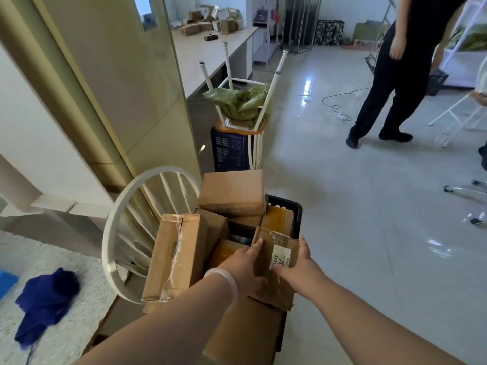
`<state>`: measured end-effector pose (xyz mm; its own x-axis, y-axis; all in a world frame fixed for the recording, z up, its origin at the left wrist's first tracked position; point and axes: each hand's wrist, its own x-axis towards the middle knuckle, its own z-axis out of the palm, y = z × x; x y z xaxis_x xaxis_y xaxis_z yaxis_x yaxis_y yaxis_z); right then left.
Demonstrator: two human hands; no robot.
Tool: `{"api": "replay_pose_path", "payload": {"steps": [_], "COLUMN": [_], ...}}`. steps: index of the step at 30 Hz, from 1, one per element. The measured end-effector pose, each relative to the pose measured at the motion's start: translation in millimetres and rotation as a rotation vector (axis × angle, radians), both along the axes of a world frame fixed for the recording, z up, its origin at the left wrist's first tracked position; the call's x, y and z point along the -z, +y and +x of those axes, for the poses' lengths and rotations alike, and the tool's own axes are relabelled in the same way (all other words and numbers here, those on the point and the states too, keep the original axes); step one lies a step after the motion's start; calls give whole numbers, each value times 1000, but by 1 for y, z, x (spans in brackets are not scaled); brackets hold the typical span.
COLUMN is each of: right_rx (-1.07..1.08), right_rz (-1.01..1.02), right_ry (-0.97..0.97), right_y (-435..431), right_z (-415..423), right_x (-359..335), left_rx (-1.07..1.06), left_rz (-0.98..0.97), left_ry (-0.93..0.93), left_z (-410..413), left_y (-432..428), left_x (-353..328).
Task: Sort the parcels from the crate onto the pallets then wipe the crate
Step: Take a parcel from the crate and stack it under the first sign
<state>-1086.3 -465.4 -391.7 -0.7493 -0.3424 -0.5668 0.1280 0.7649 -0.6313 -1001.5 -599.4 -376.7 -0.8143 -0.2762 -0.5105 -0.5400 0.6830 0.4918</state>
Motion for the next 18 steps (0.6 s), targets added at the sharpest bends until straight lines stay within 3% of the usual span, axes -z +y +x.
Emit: {"api": "replay_pose_path", "payload": {"steps": [10,14,18], "right_rx": [15,-48,-276], "right_rz": [-33,70,84], "right_ry": [26,294,503], "right_y": [-1,-13,-38], "right_z": [5,6,22], "right_x": [-4,-13,-30], "left_rx": [36,-41,-133], "left_rz": [-7,-79,-198], "left_ry": [30,133,224], "left_z": [5,13,34], "left_y": [4,-15,-43], "left_x": [-2,-11,-18]}}
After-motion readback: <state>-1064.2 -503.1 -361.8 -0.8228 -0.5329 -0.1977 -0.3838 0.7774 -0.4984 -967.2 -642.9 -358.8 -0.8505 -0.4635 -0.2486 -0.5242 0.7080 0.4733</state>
